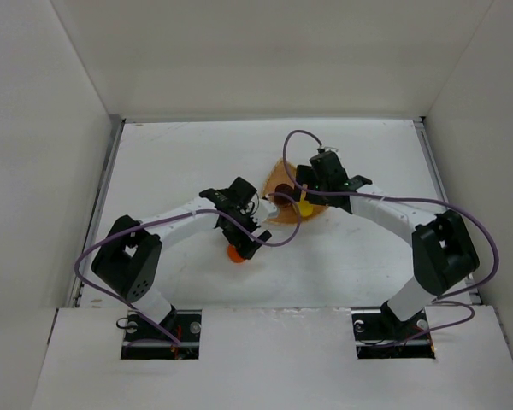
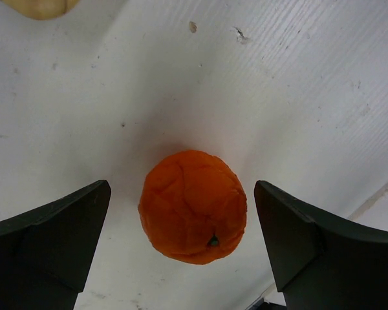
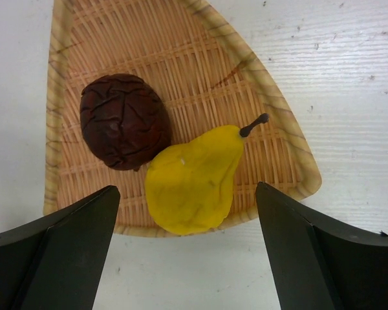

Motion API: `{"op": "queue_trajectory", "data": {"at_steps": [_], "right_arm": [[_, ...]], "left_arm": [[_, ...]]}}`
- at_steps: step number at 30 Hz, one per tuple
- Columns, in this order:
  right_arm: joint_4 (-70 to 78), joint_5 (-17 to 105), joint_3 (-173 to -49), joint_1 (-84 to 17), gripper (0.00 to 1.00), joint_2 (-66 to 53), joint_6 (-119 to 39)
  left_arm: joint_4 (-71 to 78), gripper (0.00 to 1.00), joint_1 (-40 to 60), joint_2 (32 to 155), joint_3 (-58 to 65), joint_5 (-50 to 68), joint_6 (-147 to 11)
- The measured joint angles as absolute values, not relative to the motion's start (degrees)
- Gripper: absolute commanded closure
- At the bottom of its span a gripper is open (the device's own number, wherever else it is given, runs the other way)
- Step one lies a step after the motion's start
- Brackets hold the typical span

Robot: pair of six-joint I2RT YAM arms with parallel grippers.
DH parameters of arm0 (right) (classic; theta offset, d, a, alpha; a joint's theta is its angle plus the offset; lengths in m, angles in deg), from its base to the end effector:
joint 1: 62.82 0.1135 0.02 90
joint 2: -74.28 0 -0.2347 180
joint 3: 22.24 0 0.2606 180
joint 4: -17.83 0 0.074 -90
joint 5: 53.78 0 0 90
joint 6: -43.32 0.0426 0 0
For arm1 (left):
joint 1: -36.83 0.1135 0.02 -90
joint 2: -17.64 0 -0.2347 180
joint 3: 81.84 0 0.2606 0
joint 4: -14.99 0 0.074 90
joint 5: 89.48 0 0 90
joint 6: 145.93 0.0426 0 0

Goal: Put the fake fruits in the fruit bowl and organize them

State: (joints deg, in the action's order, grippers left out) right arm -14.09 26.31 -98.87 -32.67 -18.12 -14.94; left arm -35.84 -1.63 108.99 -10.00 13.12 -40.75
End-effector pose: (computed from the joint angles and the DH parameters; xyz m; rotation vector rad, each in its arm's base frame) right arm 0.3138 0.1738 0.1914 0.1141 2.4056 0.3000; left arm 0.2370 -0.2001 0.1523 1.3217 2.4946 -0.4039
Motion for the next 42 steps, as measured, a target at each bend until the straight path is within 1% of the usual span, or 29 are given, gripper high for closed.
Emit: {"op": "queue_trajectory", "data": {"at_steps": [4, 6, 9, 10, 11, 12, 14, 15, 16, 22, 25, 31, 35, 40, 42], "right_arm": [[-14.16, 27.53, -98.38, -32.67, 0.02, -16.22, -14.67], [-14.23, 27.77, -98.38, -32.69, 0.02, -14.76, -14.48], [-14.2, 27.88, -98.36, -32.73, 0.02, -12.35, -14.3], [-14.16, 27.86, -98.36, -32.73, 0.02, -11.61, -14.28], [-14.14, 27.86, -98.34, -32.73, 0.02, -11.06, -14.28], [-14.12, 27.86, -98.32, -32.73, 0.02, -10.54, -14.26], [-13.94, 27.86, -98.06, -32.73, 0.02, -9.75, -14.21], [-13.9, 27.86, -97.79, -32.73, 0.02, -9.42, -14.17], [-13.9, 27.86, -97.49, -32.75, 0.02, -9.09, -14.11], [-13.96, 27.84, -95.52, -33.82, 0.02, -6.06, -13.84], [-13.92, 27.73, -94.17, -35.51, 0.02, -2.82, -13.47], [-13.05, 27.6, -90.78, -39.0, 0.02, 3.3, -12.97], [-13.05, 27.62, -88.18, -40.49, 0.02, 6.05, -12.44], [-13.46, 27.62, -85.03, -41.08, 0.02, 10.84, -12.2], [-13.55, 27.62, -83.35, -41.3, 0.02, 13.96, -12.09]], "left_arm": [[-36.48, 0.05, -1.71, 108.99, -10.11, 12.75, -39.55], [-37.22, 0.07, -1.71, 108.99, -10.11, 12.59, -38.79], [-38.51, 0.19, -1.71, 108.99, -10.13, 12.33, -37.48], [-38.71, 0.25, -1.71, 108.99, -10.16, 12.29, -36.97], [-38.84, 0.33, -1.71, 108.99, -10.16, 12.27, -36.51], [-38.9, 0.44, -1.71, 108.99, -10.18, 12.24, -36.14], [-39.12, 0.68, -1.67, 108.99, -10.18, 12.16, -35.12], [-39.17, 0.75, -1.52, 108.99, -10.18, 12.2, -34.72], [-39.23, 0.77, -1.41, 108.99, -10.18, 12.18, -34.09], [-39.95, 0.78, 0.65, 108.99, -8.82, 11.04, -33.3], [-39.12, 0.77, 2.59, 108.99, -3.6, 10.39, -33.85], [-29.22, 0.75, 2.48, 110.48, 8.16, 9.51, -34.46], [-18.18, 0.72, 1.04, 116.14, 11.72, 6.98, -35.05], [-4.41, 0.7, -0.66, 127.62, 14.41, 1.91, -34.74], [-1.07, 0.65, -1.19, 131.57, 15.53, 0.44, -34.61]]}}
